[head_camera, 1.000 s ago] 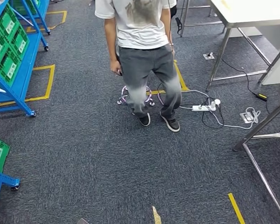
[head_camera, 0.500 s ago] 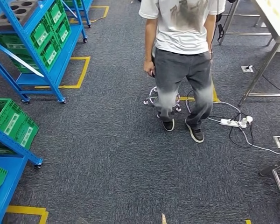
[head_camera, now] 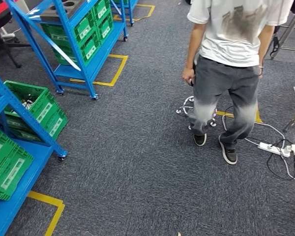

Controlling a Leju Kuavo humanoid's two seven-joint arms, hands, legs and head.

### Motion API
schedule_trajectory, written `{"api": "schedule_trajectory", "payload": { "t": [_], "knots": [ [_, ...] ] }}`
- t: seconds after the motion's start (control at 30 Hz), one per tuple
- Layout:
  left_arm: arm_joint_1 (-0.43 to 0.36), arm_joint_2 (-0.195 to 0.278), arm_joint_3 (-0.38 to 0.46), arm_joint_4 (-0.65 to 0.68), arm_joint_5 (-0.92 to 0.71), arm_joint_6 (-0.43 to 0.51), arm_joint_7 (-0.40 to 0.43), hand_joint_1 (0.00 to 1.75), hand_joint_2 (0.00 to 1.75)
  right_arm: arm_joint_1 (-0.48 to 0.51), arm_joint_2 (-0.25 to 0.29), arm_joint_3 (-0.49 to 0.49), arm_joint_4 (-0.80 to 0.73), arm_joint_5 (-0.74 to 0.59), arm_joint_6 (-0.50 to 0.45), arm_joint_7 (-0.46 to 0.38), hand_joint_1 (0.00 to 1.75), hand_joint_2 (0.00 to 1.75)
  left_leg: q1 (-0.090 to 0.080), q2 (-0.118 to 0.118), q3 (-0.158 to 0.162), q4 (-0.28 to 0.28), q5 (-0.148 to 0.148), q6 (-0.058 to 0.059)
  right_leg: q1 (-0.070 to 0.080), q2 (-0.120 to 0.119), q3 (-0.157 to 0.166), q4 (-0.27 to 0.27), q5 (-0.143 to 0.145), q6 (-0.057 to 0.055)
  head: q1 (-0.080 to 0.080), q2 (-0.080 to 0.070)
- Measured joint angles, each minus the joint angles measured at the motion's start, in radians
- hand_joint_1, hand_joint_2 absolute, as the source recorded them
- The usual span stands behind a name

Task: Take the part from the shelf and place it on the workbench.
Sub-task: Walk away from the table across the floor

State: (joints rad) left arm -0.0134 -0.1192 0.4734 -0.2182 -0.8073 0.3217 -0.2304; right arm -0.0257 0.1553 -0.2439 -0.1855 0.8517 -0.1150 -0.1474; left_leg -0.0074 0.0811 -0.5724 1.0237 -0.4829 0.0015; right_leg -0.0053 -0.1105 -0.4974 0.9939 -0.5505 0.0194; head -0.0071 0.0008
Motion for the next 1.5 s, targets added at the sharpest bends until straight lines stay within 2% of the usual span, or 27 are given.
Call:
{"api": "schedule_trajectory", "payload": {
  "t": [0.07, 0.13, 0.2, 0.23, 0.27, 0.3, 0.37, 0.43, 0.5, 0.57, 0.6, 0.7, 0.77, 0.8, 0.87, 0.93, 1.0, 1.07, 1.1, 1.17, 1.23, 1.27, 1.3, 1.33, 1.4, 1.47, 1.5],
  "knots": [
    [0.003, -0.001, 0.001, 0.0, -0.001, 0.0, 0.0, 0.0, 0.0, -0.004, 0.0, 0.0, 0.0, 0.0, 0.0, 0.0, 0.0, 0.0, 0.001, -0.02, -0.001, -0.006, 0.001, 0.011, 0.0, -0.017, 0.009, -0.002, -0.007, 0.009, 0.001, 0.0],
    [0.004, 0.0, 0.002, 0.0, -0.001, 0.0, 0.0, 0.0, 0.0, -0.007, 0.0, 0.0, -0.001, 0.0, -0.001, 0.0, 0.0, 0.0, 0.006, -0.043, 0.002, -0.012, 0.006, 0.024, -0.004, 0.02, 0.0, 0.03, -0.033, 0.019, 0.005, 0.0],
    [0.001, 0.0, 0.002, 0.0, -0.001, 0.001, 0.0, 0.0, 0.0, -0.005, 0.0, 0.0, -0.001, 0.0, -0.001, 0.0, 0.0, 0.0, 0.009, -0.067, 0.002, -0.015, 0.008, 0.032, -0.006, 0.082, -0.056, 0.147, -0.092, 0.024, 0.011, 0.0],
    [0.0, -0.001, 0.002, 0.0, -0.002, 0.001, 0.0, 0.0, 0.0, -0.004, 0.0, 0.0, -0.001, 0.0, -0.001, 0.0, 0.0, 0.0, 0.009, -0.081, 0.002, -0.014, 0.008, 0.034, -0.007, 0.097, -0.094, 0.219, -0.118, 0.025, 0.013, 0.0],
    [-0.001, -0.001, 0.002, 0.0, -0.002, 0.0, 0.0, 0.0, 0.0, -0.002, 0.0, 0.0, -0.001, 0.0, -0.001, 0.001, 0.0, 0.0, 0.009, -0.096, 0.002, -0.014, 0.008, 0.035, -0.007, 0.105, -0.127, 0.273, -0.13, 0.025, 0.013, 0.0],
    [0.0, -0.002, 0.002, 0.0, -0.002, 0.0, 0.0, 0.0, 0.0, 0.0, 0.0, 0.0, -0.001, 0.0, -0.001, 0.001, 0.0, 0.0, 0.009, -0.11, 0.003, -0.014, 0.008, 0.035, -0.007, 0.108, -0.145, 0.291, -0.121, 0.025, 0.013, 0.0],
    [0.001, -0.002, 0.003, 0.0, -0.002, 0.0, 0.0, 0.0, 0.0, 0.002, 0.0, -0.001, -0.001, -0.001, -0.001, 0.001, 0.0, 0.0, 0.011, -0.141, 0.005, -0.012, 0.006, 0.032, -0.009, 0.119, -0.125, 0.209, -0.049, 0.024, 0.013, 0.0],
    [0.0, -0.002, 0.003, 0.0, -0.002, 0.0, 0.0, 0.0, 0.0, 0.002, 0.0, -0.001, -0.001, -0.001, -0.001, 0.001, 0.0, 0.0, 0.012, -0.168, 0.004, -0.004, 0.002, 0.024, -0.015, 0.169, -0.075, 0.081, 0.013, 0.023, 0.013, 0.0],
    [-0.001, -0.002, 0.003, 0.0, -0.002, 0.0, 0.0, 0.0, 0.0, 0.001, 0.0, -0.001, 0.0, -0.001, -0.001, 0.001, 0.0, 0.0, 0.013, -0.191, -0.003, 0.0, 0.001, 0.012, -0.018, 0.204, -0.048, 0.028, 0.023, 0.017, 0.013, 0.0],
    [0.002, -0.001, 0.003, 0.001, -0.003, 0.002, 0.0, 0.0, 0.0, 0.0, 0.0, -0.001, 0.0, 0.0, -0.003, 0.0, 0.0, 0.0, 0.017, -0.212, -0.009, -0.002, 0.006, -0.001, -0.016, 0.185, -0.041, 0.024, 0.026, 0.003, 0.012, 0.0],
    [0.004, -0.001, 0.003, 0.001, -0.003, 0.004, -0.001, 0.0, 0.0, 0.0, 0.0, -0.002, 0.0, 0.0, -0.005, -0.002, 0.0, 0.0, 0.017, -0.203, -0.012, 0.004, 0.002, -0.007, -0.016, 0.173, -0.04, 0.021, 0.029, -0.004, 0.011, 0.0],
    [0.003, -0.001, 0.003, 0.001, -0.006, 0.015, -0.003, 0.0, 0.0, 0.001, 0.001, -0.003, 0.0, 0.0, -0.009, -0.008, 0.0, 0.0, 0.014, -0.121, -0.067, 0.121, -0.065, -0.02, -0.016, 0.128, -0.034, 0.014, 0.03, -0.021, -0.001, 0.0],
    [0.001, -0.002, 0.003, 0.001, -0.007, 0.017, -0.003, 0.0, 0.0, 0.005, 0.0, -0.004, 0.0, 0.0, -0.01, -0.009, 0.0, 0.0, 0.016, -0.096, -0.122, 0.24, -0.113, -0.026, -0.012, 0.094, -0.032, 0.015, 0.025, -0.026, -0.004, 0.0],
    [0.002, -0.003, 0.003, 0.001, -0.008, 0.017, -0.003, 0.0, 0.0, 0.006, 0.0, -0.004, 0.0, 0.0, -0.011, -0.009, 0.0, 0.0, 0.017, -0.092, -0.134, 0.267, -0.114, -0.027, -0.01, 0.078, -0.03, 0.015, 0.023, -0.027, -0.004, 0.0],
    [0.006, -0.003, 0.003, 0.001, -0.008, 0.017, -0.003, 0.0, 0.0, 0.004, 0.0, -0.005, 0.0, 0.001, -0.011, -0.01, 0.0, 0.0, 0.017, -0.083, -0.103, 0.209, -0.065, -0.023, -0.008, 0.052, -0.024, 0.015, 0.018, -0.027, -0.004, 0.0],
    [0.006, -0.002, 0.003, 0.001, -0.009, 0.017, -0.002, 0.0, 0.0, 0.003, 0.0, -0.005, 0.0, 0.002, -0.011, -0.012, 0.0, 0.0, 0.009, -0.044, -0.035, 0.075, -0.011, -0.012, -0.004, 0.029, -0.016, 0.015, 0.011, -0.021, -0.005, 0.0],
    [0.001, -0.002, 0.003, 0.001, -0.012, 0.018, 0.0, 0.0, 0.0, 0.001, 0.0, -0.005, 0.0, 0.003, -0.011, -0.014, 0.0, 0.0, -0.001, -0.014, -0.002, 0.004, 0.002, 0.0, 0.0, 0.008, -0.012, 0.014, 0.005, -0.012, -0.005, 0.0],
    [0.002, -0.002, 0.003, 0.001, -0.015, 0.018, 0.002, 0.0, 0.0, -0.003, 0.0, -0.005, 0.0, 0.006, -0.011, -0.014, 0.0, 0.0, -0.003, -0.027, -0.003, -0.002, 0.0, 0.009, 0.002, -0.01, -0.005, 0.01, 0.003, -0.002, -0.004, 0.0],
    [0.005, -0.002, 0.003, 0.001, -0.016, 0.018, 0.002, 0.0, 0.0, -0.006, 0.001, -0.005, 0.0, 0.007, -0.01, -0.014, 0.0, 0.0, -0.001, -0.037, -0.001, -0.007, 0.003, 0.014, 0.001, -0.001, -0.003, 0.011, -0.001, 0.004, -0.003, 0.0],
    [0.005, -0.002, 0.004, 0.001, -0.018, 0.018, 0.004, 0.0, 0.0, -0.007, 0.001, -0.005, -0.001, 0.01, -0.009, -0.013, 0.0, 0.0, 0.006, -0.057, 0.003, -0.016, 0.008, 0.025, -0.002, 0.05, -0.022, 0.055, -0.034, 0.014, 0.0, 0.0],
    [0.001, -0.002, 0.004, 0.001, -0.023, 0.018, 0.005, 0.0, 0.0, -0.004, 0.001, -0.005, -0.001, 0.012, -0.007, -0.013, 0.0, 0.0, 0.009, -0.079, 0.002, -0.018, 0.01, 0.032, -0.006, 0.099, -0.084, 0.178, -0.096, 0.018, 0.004, 0.0],
    [0.0, -0.002, 0.004, 0.001, -0.025, 0.018, 0.006, 0.0, 0.0, -0.002, 0.001, -0.005, 0.0, 0.013, -0.005, -0.012, 0.0, 0.0, 0.009, -0.093, 0.001, -0.017, 0.01, 0.034, -0.007, 0.106, -0.118, 0.244, -0.119, 0.02, 0.004, 0.0],
    [0.0, -0.002, 0.004, 0.001, -0.026, 0.018, 0.007, 0.0, 0.0, 0.0, 0.0, -0.005, 0.0, 0.014, -0.004, -0.012, 0.0, 0.0, 0.01, -0.107, 0.001, -0.017, 0.01, 0.034, -0.007, 0.108, -0.141, 0.281, -0.123, 0.021, 0.004, 0.0],
    [0.001, -0.002, 0.004, 0.001, -0.027, 0.018, 0.008, 0.0, 0.0, 0.002, 0.0, -0.005, 0.0, 0.015, -0.003, -0.011, 0.0, 0.0, 0.01, -0.122, 0.002, -0.016, 0.01, 0.034, -0.007, 0.109, -0.146, 0.28, -0.106, 0.022, 0.005, 0.0],
    [0.003, -0.002, 0.004, 0.001, -0.027, 0.019, 0.01, 0.0, 0.0, 0.003, 0.0, -0.005, -0.001, 0.015, -0.001, -0.011, 0.0, 0.0, 0.013, -0.151, 0.004, -0.013, 0.008, 0.03, -0.01, 0.125, -0.108, 0.178, -0.028, 0.023, 0.005, 0.0],
    [0.001, -0.002, 0.004, 0.001, -0.028, 0.019, 0.012, 0.0, 0.0, 0.003, 0.0, -0.005, 0.0, 0.015, 0.0, -0.011, 0.0, 0.0, 0.012, -0.178, 0.0, -0.004, 0.004, 0.021, -0.017, 0.172, -0.059, 0.064, 0.016, 0.022, 0.005, 0.0],
    [0.0, -0.003, 0.004, 0.001, -0.028, 0.02, 0.013, 0.0, 0.0, 0.003, 0.0, -0.005, 0.001, 0.015, 0.0, -0.012, 0.0, 0.0, 0.012, -0.19, -0.003, -0.001, 0.004, 0.014, -0.018, 0.189, -0.045, 0.037, 0.019, 0.02, 0.005, 0.0]
  ]
}}
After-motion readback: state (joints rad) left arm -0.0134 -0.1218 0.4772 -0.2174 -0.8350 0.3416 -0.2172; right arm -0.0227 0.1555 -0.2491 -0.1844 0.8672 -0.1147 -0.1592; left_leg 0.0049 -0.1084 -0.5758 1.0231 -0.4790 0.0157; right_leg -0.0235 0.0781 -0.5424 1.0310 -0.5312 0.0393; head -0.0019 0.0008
